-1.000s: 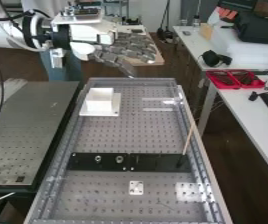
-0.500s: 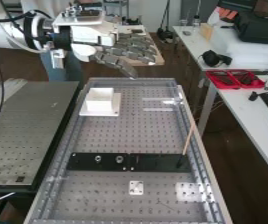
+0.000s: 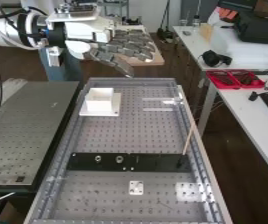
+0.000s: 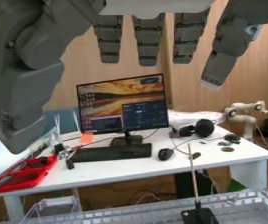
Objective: Grab the smaller nut and place it in the white container
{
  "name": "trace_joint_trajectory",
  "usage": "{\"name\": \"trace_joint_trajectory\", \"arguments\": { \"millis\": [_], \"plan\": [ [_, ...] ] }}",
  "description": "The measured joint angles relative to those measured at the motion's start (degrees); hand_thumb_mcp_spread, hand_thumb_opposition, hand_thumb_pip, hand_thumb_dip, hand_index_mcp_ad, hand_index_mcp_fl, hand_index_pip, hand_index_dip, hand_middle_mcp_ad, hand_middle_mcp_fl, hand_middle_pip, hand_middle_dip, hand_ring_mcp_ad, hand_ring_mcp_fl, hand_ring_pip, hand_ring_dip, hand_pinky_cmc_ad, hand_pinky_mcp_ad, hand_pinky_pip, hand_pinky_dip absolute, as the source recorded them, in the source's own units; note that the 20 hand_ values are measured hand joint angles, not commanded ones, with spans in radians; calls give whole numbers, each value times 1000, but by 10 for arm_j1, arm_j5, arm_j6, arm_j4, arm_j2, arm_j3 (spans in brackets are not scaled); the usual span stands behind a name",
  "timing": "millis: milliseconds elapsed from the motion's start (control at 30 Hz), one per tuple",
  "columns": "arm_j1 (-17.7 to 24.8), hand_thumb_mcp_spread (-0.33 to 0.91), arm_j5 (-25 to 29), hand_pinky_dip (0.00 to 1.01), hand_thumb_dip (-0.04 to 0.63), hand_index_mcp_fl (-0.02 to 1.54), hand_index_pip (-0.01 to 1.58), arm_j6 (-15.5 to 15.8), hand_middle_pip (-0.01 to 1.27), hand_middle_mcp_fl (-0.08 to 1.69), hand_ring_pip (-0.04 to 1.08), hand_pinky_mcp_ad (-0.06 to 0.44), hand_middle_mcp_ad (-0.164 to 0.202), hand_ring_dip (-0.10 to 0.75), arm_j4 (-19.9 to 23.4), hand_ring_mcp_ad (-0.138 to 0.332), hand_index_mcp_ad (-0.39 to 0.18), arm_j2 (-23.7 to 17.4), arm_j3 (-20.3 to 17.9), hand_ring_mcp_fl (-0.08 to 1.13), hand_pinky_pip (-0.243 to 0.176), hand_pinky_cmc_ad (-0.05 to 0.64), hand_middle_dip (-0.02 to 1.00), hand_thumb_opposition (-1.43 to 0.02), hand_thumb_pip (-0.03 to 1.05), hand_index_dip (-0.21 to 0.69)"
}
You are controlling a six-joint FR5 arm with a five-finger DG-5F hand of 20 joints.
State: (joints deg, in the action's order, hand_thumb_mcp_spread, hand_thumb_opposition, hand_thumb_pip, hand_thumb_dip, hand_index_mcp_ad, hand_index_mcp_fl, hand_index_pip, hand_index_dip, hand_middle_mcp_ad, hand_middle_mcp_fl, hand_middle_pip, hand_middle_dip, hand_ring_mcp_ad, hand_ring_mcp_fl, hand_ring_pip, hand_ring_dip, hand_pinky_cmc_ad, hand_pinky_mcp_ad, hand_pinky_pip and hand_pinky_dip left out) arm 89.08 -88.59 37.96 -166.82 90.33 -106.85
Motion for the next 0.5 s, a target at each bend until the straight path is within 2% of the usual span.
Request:
{"name": "trace_joint_trajectory", "arguments": {
  "millis": [500],
  "plan": [
    [3, 143, 35, 686, 126, 40, 101, -6, 120, 7, 87, 312, 82, 122, 0, 178, -113, -8, -5, 0, -129, 415, 237, -761, 569, 302]
  ]
}}
